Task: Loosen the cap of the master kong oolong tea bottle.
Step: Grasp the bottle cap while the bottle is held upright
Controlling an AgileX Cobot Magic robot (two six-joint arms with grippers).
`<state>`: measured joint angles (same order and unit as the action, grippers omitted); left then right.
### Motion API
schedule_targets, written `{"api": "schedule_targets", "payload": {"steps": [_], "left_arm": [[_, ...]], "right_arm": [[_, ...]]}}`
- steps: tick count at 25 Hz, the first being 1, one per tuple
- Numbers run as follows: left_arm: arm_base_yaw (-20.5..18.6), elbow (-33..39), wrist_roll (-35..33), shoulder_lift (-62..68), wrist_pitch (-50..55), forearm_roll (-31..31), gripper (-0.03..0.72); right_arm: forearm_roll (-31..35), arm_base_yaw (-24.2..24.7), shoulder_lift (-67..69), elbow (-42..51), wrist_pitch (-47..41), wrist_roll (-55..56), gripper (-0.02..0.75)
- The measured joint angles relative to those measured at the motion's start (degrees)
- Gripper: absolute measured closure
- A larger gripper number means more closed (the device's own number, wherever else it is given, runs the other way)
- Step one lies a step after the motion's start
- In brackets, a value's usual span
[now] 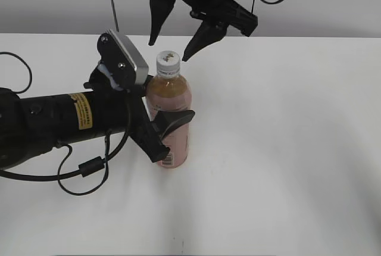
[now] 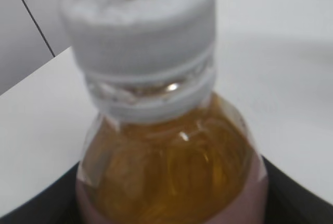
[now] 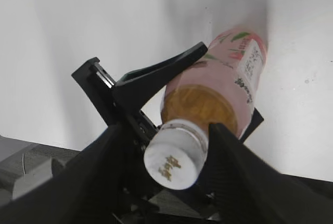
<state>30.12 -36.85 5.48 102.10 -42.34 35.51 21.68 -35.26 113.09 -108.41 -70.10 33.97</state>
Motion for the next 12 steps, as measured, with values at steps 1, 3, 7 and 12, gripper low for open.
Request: {"api": "schedule_targets", "payload": {"steps": [1,3,7,12], "left_arm": [[0.0,0.0,0.0,0.0,0.0,0.0,0.233],[0.0,0.0,0.0,0.0,0.0,0.1,0.233],[0.0,0.0,0.0,0.0,0.0,0.1,0.233],[0.0,0.0,0.0,0.0,0.0,0.1,0.233]], "right_arm": [[-0.1,0.0,-0.5,0.3,0.0,0.0,0.339],[0.1,0.0,-0.8,0.4,0.0,0.0,0.339],[0.7,0.0,-0.8,0.6,0.0,0.0,0.339],[0.9,0.0,-0.8,1.2,0.0,-0.1,0.339]]}}
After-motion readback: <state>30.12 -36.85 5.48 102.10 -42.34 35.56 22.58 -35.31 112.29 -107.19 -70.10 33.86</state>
